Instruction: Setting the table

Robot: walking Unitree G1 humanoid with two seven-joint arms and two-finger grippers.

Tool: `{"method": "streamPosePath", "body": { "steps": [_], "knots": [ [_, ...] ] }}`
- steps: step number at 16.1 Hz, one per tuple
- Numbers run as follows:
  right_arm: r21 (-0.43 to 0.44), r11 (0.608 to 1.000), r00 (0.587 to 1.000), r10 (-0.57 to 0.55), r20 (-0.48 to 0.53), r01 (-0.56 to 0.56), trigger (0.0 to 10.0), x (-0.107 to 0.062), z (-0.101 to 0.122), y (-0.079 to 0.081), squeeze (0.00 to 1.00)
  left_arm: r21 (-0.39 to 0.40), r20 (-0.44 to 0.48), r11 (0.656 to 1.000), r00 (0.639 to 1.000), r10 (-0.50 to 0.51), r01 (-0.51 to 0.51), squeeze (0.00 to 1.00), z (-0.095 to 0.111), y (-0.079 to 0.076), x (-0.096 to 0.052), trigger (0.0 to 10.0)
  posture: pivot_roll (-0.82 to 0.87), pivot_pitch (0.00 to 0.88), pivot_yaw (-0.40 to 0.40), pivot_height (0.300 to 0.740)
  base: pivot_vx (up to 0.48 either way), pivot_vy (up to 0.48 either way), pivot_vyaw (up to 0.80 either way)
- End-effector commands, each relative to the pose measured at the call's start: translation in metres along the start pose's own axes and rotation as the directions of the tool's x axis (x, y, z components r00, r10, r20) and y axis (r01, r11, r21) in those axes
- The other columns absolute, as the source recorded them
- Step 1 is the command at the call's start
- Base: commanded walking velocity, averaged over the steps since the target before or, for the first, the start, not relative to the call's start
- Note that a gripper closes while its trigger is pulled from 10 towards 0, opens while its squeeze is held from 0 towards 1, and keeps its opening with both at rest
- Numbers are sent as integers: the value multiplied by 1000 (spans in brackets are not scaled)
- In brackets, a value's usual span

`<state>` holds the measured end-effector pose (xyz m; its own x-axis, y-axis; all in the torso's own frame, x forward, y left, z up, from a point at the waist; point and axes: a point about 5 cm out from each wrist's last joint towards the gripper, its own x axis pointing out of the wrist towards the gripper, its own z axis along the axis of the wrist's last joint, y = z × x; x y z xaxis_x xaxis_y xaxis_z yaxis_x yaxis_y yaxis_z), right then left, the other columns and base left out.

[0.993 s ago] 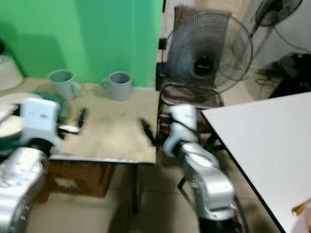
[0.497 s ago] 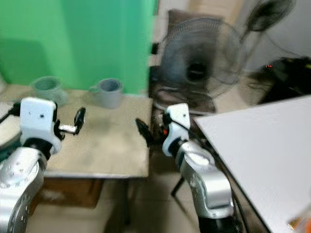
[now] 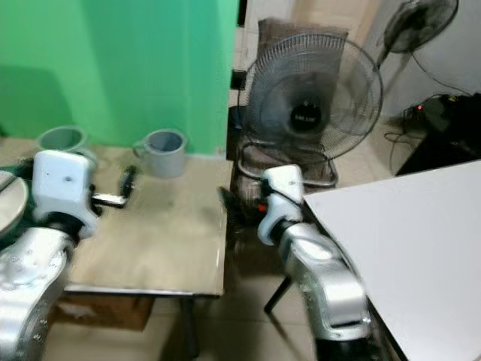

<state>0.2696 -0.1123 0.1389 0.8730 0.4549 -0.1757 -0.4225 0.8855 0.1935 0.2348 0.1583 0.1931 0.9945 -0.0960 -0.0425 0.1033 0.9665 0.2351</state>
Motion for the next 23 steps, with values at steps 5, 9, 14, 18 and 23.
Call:
{"method": "streamPosePath", "body": {
  "steps": [5, 9, 14, 18, 23],
  "knots": [
    [47, 998, 999, -36, 27, 35, 10000, -3, -2, -4, 0, 40, -2, 999, 1000, -24, 24, 0, -2, 9, 1, 10000, 55, 3, -59, 740, 282, 0, 0],
    [61, 996, 997, -72, 37, 69, 10000, -6, -4, -9, 0, 67, 2, 997, 999, -39, 39, 0, 0, 17, 6, 10000, 55, 0, -36, 740, 282, 0, 0],
    [61, 995, 996, -75, 41, 72, 10000, -7, -7, -7, 0, 71, 8, 996, 999, -51, 50, 0, 1, 20, 7, 10000, 60, 0, -32, 740, 283, 0, 0],
    [44, 997, 997, -66, 37, 64, 10000, -7, -7, -9, 0, 44, -6, 996, 997, -82, 83, 0, -3, 18, 6, 10000, 59, 0, -38, 740, 211, 0, 0],
    [-30, 999, 1000, 10, 23, -10, 10000, -8, -1, -14, 0, 173, -107, 970, 982, -157, 174, 0, -23, 44, 26, 10000, 47, 5, -53, 740, 0, 0, 0]
  ]
}}
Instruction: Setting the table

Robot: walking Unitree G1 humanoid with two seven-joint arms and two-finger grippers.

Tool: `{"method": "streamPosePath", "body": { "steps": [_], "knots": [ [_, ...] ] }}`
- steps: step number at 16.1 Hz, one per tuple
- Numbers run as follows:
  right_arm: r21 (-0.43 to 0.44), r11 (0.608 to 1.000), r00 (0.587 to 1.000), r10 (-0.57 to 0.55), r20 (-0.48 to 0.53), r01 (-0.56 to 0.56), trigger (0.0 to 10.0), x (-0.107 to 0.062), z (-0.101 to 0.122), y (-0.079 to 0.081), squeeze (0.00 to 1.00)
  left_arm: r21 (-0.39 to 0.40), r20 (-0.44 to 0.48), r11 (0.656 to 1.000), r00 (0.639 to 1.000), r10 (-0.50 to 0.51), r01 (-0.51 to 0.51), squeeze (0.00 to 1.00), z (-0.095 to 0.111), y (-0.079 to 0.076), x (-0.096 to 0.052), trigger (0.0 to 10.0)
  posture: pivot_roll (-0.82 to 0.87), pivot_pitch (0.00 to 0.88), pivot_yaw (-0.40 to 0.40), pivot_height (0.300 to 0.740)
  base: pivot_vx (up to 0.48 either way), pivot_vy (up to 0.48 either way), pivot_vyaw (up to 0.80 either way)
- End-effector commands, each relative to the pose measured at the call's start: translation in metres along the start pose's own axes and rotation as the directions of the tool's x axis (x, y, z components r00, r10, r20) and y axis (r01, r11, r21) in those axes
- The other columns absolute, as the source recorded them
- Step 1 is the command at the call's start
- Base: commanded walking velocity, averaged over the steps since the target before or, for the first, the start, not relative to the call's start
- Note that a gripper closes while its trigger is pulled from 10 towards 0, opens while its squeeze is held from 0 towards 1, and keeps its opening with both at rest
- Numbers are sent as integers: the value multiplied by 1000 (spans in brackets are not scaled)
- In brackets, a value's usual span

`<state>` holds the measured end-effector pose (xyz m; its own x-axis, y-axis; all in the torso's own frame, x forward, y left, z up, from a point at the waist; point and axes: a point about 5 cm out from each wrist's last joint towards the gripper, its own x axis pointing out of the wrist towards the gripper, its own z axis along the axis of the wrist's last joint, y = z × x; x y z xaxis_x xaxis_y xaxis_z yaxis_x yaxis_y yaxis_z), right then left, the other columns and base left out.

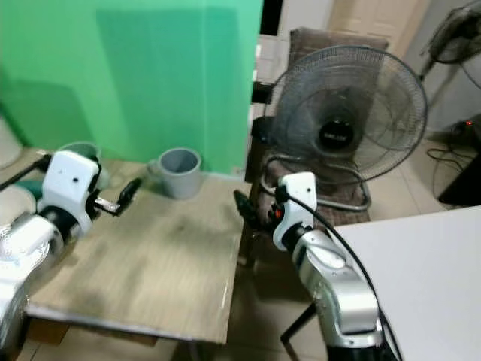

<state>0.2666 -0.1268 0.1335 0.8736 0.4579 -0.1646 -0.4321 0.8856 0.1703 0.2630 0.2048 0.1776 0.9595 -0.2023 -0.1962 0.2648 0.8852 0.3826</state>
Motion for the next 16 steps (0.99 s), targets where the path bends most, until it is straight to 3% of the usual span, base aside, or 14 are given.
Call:
{"method": "streamPosePath", "body": {
  "steps": [1, 4, 5, 7, 9, 13, 16],
  "knots": [
    [-17, 1000, 1000, 13, 13, -13, 10000, 0, 5, -3, 0, 30, 11, 999, 1000, -26, 25, 0, 0, 10, 9, 10000, 41, 7, -57, 740, 0, 0, 0],
    [-39, 999, 1000, 11, 16, -10, 10000, 1, 10, -9, 0, 66, -1, 995, 998, -69, 69, 0, -7, 34, 36, 10000, 19, 13, -67, 740, 0, 0, 0],
    [-59, 998, 1000, 14, 17, -13, 10000, 1, 13, -10, 0, 55, 8, 994, 995, -95, 95, 0, -7, 45, 53, 10000, 10, 16, -66, 740, 0, 0, 0],
    [-69, 997, 1000, 18, 20, -16, 10000, 0, 16, -10, 0, 34, 39, 991, 991, -128, 127, 0, -3, 50, 68, 10000, -16, 24, -64, 740, 0, 0, 0],
    [-90, 996, 999, -12, 30, 15, 10000, -8, 21, -13, 0, 11, 50, 988, 987, -154, 154, 0, 5, 58, 92, 10000, -79, 53, -48, 740, 0, 0, 0],
    [-109, 993, 999, -33, 23, 36, 10000, -22, 24, -14, 0, -53, 82, 978, 977, -198, 202, 0, 11, 56, 107, 10000, -151, 102, -31, 740, 0, 0, 0],
    [-101, 992, 997, -73, 16, 74, 10000, -36, 24, -14, 0, -49, 55, 966, 966, -252, 254, 0, 7, 44, 117, 10000, -196, 147, -14, 740, 0, 0, 0]
  ]
}}
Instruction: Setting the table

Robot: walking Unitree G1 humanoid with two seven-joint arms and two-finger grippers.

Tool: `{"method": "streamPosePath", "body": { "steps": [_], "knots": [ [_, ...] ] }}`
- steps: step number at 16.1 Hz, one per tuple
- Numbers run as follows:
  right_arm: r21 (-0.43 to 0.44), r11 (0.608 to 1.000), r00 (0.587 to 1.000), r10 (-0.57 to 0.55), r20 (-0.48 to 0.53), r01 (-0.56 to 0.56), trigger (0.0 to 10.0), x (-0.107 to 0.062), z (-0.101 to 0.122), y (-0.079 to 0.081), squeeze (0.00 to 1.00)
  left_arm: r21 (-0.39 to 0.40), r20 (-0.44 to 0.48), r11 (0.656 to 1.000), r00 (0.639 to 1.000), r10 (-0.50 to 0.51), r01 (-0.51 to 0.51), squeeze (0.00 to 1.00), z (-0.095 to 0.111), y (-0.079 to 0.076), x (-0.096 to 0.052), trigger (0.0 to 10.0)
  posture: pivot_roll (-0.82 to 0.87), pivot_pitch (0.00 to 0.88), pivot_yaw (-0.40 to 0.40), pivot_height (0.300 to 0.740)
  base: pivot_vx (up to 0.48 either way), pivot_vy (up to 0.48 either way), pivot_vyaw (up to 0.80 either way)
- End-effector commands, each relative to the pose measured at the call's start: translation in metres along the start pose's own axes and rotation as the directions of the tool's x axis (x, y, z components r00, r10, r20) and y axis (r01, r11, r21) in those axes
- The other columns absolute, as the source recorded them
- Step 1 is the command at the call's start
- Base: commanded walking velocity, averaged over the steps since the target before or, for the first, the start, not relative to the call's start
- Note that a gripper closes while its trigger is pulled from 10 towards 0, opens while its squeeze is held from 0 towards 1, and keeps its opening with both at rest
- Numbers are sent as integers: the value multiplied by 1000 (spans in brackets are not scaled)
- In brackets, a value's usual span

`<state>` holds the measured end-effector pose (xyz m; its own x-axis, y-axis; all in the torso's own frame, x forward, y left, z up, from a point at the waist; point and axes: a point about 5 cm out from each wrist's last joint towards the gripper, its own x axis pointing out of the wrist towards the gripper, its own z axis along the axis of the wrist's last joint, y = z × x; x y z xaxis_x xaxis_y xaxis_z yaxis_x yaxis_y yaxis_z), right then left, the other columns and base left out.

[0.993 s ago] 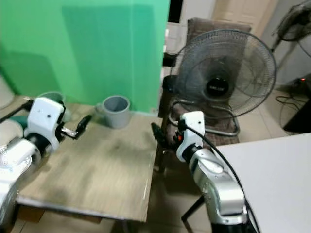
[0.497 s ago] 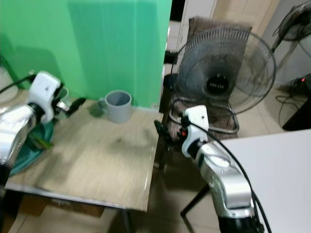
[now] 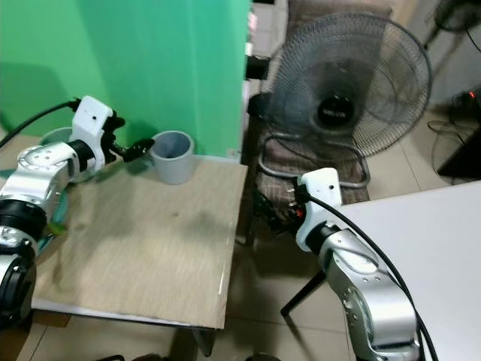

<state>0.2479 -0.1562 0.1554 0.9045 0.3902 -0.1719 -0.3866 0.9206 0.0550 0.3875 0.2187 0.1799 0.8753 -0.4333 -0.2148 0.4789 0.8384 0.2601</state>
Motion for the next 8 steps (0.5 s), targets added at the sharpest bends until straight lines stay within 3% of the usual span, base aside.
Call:
{"method": "streamPosePath", "body": {
  "steps": [1, 4, 8],
  "knots": [
    [6, 1000, 1000, -5, 9, 5, 10000, -7, 5, 0, 0, 18, -23, 999, 999, -31, 31, 0, -3, -4, 3, 10000, -202, 157, -12, 740, 0, 0, 0],
    [12, 1000, 1000, -21, 1, 21, 10000, -14, 6, 2, 0, -7, -20, 992, 992, -128, 128, 0, -4, -14, 8, 10000, -216, 171, -3, 740, 0, 0, 0],
    [20, 1000, 1000, -16, -2, 16, 10000, -13, 7, 2, 0, -15, -19, 946, 946, -324, 324, 0, -9, -17, -2, 10000, -195, 165, -19, 740, 0, 0, 0]
  ]
}}
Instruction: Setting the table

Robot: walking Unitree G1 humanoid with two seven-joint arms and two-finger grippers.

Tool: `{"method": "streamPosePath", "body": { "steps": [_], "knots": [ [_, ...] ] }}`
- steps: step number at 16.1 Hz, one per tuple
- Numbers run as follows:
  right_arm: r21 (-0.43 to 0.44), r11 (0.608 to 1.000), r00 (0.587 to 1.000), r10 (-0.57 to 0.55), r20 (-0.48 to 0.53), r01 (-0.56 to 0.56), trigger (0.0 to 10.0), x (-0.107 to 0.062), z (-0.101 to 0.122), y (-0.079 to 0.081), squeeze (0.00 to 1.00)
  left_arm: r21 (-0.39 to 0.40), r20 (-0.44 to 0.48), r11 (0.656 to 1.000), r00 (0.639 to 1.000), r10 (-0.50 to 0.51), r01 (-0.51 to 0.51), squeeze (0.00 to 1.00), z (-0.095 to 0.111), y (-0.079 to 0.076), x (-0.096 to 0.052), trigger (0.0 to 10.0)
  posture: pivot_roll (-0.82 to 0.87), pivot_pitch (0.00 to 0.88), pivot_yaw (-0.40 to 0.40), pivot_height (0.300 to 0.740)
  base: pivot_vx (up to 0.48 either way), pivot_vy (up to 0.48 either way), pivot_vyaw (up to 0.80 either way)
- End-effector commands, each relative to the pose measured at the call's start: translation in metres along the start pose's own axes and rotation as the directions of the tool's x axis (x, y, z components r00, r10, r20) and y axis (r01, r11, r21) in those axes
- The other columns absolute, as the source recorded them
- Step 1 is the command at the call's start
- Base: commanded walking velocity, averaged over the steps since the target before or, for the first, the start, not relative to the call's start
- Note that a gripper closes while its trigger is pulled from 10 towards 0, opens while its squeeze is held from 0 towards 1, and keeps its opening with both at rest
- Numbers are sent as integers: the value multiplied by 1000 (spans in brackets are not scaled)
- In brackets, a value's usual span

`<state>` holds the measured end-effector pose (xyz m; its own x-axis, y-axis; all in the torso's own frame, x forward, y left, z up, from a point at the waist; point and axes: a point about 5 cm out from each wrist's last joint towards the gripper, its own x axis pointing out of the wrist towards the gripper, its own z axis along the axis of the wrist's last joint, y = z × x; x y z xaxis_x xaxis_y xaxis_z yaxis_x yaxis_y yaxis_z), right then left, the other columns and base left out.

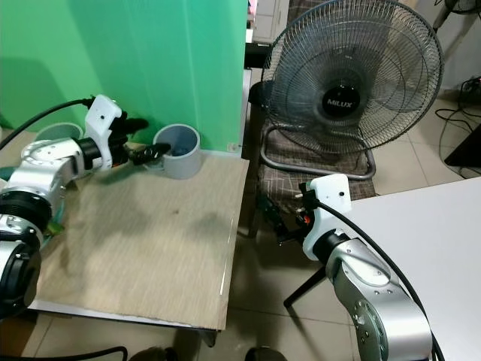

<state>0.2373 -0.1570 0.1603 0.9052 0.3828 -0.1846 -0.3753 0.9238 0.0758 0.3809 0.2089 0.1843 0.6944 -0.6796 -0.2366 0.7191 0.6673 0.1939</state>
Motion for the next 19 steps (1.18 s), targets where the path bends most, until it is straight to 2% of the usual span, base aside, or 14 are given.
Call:
{"method": "streamPosePath", "body": {
  "steps": [1, 4, 9, 14, 17, 19],
  "knots": [
    [-2, 1000, 1000, -2, 11, 2, 10000, -1, 4, -1, 0, -25, -71, 998, 996, -59, 57, 0, -17, -7, -2, 10000, -185, 161, -28, 740, 0, 0, 0],
    [-2, 1000, 999, 29, 28, -29, 10000, 8, 11, 0, 0, -68, -43, 983, 984, -174, 171, 0, -14, -3, -18, 10000, -164, 146, -45, 740, 0, 0, 0],
    [-1, 1000, 998, 32, 57, -32, 10000, 14, 17, -3, 0, -117, 82, 960, 966, -247, 255, 0, -7, -4, -29, 10000, -148, 126, -45, 740, 0, 0, 0],
    [0, 999, 996, 47, 74, -47, 10000, 19, 20, -2, 0, -105, 132, 975, 974, -183, 197, 0, 5, 2, -31, 10000, -132, 103, -50, 740, 0, 0, 0],
    [1, 999, 996, 49, 77, -49, 10000, 20, 19, -3, 0, -84, 96, 977, 977, -188, 196, 0, 2, -1, -29, 10000, -131, 92, -45, 740, 0, 0, 0],
    [0, 999, 996, 51, 80, -51, 10000, 20, 19, -2, 0, -43, 49, 982, 982, -182, 184, 0, -3, -6, -24, 10000, -132, 87, -44, 740, 0, 0, 0]
  ]
}}
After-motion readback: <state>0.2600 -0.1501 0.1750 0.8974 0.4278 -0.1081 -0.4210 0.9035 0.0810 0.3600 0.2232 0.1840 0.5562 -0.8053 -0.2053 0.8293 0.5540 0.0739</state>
